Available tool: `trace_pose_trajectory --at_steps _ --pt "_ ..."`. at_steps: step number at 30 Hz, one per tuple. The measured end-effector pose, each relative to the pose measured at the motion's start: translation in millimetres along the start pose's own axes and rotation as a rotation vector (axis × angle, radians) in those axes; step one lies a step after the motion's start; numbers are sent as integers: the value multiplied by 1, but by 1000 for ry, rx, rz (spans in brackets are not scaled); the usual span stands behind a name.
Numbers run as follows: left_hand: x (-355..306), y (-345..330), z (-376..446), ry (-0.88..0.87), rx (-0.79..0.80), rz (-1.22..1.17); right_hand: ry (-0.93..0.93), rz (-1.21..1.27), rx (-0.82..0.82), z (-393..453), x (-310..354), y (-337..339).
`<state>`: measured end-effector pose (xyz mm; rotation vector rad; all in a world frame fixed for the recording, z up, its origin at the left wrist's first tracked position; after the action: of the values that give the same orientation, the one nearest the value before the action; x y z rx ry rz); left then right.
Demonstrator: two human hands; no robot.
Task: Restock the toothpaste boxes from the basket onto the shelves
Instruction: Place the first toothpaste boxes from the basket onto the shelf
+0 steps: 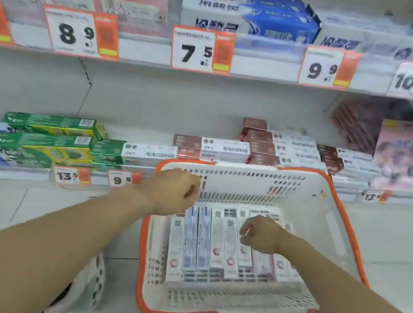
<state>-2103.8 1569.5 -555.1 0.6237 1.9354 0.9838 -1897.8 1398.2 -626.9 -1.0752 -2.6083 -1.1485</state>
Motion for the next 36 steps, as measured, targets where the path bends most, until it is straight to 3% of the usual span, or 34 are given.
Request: trace_pose_trajectory --at_steps 5,7,16,21,27,32,36 --pt "-4 -115 22 130 367 -133 -116 -11 119 11 -52 -36" --pt "-2 -147 29 214 423 -231 -146 23 104 19 -67 -40" --pt "34 -168 86 573 115 -230 -346 316 -251 45 -129 -47" --pt "58 -188 89 627 230 -309 -513 212 -230 46 -141 -79" --pt "57 -194 88 560 252 -82 -585 124 -253 56 -131 -89" --pt "55 -185 86 545 173 -97 -588 128 -226 54 -132 -86" --pt "53 -169 75 641 157 -168 -533 150 -244 50 -131 -85"
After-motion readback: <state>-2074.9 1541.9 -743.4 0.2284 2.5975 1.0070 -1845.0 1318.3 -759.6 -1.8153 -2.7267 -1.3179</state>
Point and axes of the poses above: each hand's wrist, its own z-axis towards the middle knuckle, its own y-axis out of the back of the hand, x = y × z, the point moved 1 cm from there along z, towards the middle knuckle, and after that the axes turned 3 degrees about x, right-handed, at the moved point
